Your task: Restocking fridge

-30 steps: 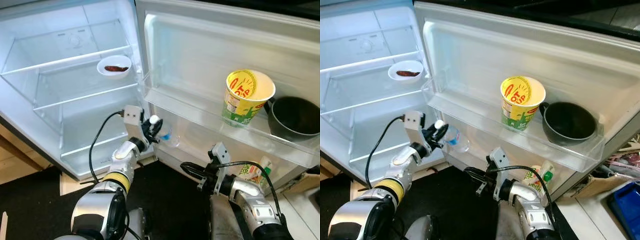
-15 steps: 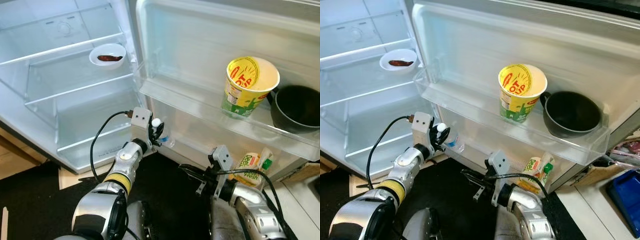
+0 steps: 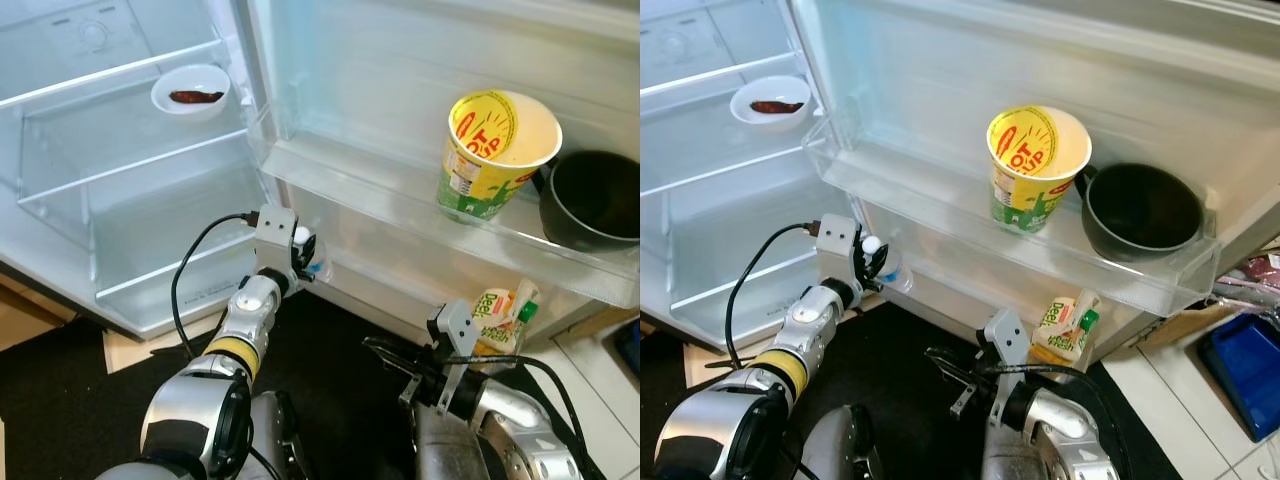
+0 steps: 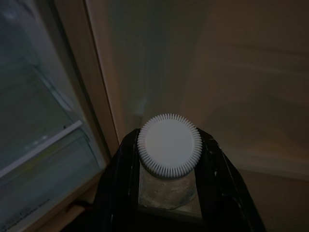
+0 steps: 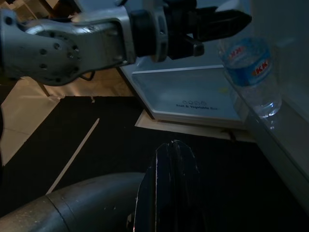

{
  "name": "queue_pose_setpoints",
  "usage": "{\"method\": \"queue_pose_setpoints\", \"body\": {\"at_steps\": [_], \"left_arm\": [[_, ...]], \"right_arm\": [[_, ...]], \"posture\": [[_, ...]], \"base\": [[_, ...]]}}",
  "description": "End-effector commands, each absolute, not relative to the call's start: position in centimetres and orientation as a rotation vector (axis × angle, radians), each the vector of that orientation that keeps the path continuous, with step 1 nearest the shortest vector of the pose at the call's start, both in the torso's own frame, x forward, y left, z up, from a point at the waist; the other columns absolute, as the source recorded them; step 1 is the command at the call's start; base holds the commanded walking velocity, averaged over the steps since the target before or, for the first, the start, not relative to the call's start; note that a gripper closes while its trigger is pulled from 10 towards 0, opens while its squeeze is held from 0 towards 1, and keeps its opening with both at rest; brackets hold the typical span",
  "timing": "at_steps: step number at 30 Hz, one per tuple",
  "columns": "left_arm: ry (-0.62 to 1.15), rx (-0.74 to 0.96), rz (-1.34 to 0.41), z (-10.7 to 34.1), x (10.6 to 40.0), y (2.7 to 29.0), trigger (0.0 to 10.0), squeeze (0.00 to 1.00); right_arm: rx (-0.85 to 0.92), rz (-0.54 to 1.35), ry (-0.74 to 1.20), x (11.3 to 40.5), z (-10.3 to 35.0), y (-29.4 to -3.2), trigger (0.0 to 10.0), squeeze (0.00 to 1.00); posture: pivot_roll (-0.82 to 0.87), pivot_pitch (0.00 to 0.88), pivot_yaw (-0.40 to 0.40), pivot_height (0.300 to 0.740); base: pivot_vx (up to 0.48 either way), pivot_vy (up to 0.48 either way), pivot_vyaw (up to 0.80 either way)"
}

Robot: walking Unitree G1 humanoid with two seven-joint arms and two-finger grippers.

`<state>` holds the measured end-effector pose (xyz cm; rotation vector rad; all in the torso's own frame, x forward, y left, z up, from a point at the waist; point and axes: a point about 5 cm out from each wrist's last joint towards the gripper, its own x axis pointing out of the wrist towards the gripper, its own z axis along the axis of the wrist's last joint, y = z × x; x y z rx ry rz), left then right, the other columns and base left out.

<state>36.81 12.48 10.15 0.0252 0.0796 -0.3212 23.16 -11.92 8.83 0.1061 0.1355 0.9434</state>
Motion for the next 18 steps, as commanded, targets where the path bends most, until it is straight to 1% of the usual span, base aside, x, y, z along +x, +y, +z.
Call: {"method": "queue_pose_setpoints", "body": {"at_steps": [1,7,14,18], "left_arm": [[0.140,0.037,-0.291,8.8,36.2,13.4,10.0,0.00],[0.166,0.045,-0.231,8.0,35.9,14.0,10.0,0.00],[0.183,0.062,-0.203,7.8,35.8,14.5,10.0,0.00],[0.198,0.074,-0.163,7.6,35.7,15.4,10.0,0.00]], "right_arm": [[0.121,0.938,0.155,22.6,8.6,-12.1,10.0,0.00],[0.105,0.882,0.176,22.4,8.7,-13.0,10.0,0.00],[0.097,0.869,0.187,22.3,8.8,-13.4,10.0,0.00],[0.094,0.857,0.190,22.4,9.0,-13.7,10.0,0.00]], "posture": [[-0.31,0.348,0.051,0.581],[-0.31,0.354,0.043,0.581],[-0.31,0.354,0.041,0.581],[-0.31,0.351,0.039,0.581]], "base": [[0.000,0.000,0.00],[0.000,0.000,0.00],[0.000,0.000,0.00],[0.000,0.000,0.00]]}}
